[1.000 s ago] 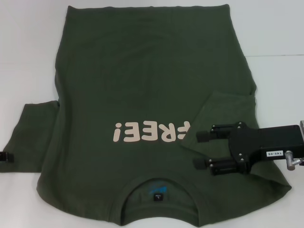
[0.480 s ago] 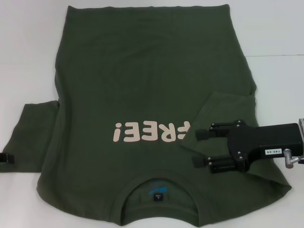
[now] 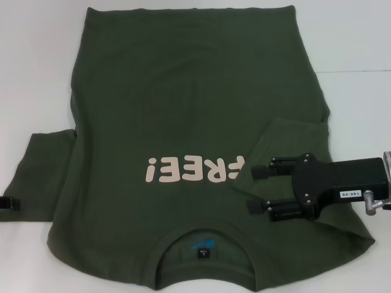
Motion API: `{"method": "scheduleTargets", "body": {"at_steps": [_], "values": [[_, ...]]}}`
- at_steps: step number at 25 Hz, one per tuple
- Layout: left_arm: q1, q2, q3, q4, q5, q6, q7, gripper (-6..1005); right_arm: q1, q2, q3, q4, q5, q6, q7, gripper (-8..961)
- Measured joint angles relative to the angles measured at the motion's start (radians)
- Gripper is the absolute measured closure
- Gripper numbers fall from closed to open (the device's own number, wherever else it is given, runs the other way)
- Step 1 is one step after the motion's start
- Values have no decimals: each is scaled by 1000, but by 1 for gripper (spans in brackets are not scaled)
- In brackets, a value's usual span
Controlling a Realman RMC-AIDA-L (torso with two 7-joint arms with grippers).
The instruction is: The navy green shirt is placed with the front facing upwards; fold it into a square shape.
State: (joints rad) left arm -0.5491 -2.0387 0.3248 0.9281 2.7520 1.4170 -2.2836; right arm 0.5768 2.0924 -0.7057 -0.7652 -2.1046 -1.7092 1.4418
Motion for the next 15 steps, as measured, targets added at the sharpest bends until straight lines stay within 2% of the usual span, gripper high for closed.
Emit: {"method": "scheduleTargets", "body": {"at_steps": [15], "values": [[-2, -3, 16, -1, 10, 6, -8, 312, 0, -2, 0, 0, 0, 9, 0, 184]]}}
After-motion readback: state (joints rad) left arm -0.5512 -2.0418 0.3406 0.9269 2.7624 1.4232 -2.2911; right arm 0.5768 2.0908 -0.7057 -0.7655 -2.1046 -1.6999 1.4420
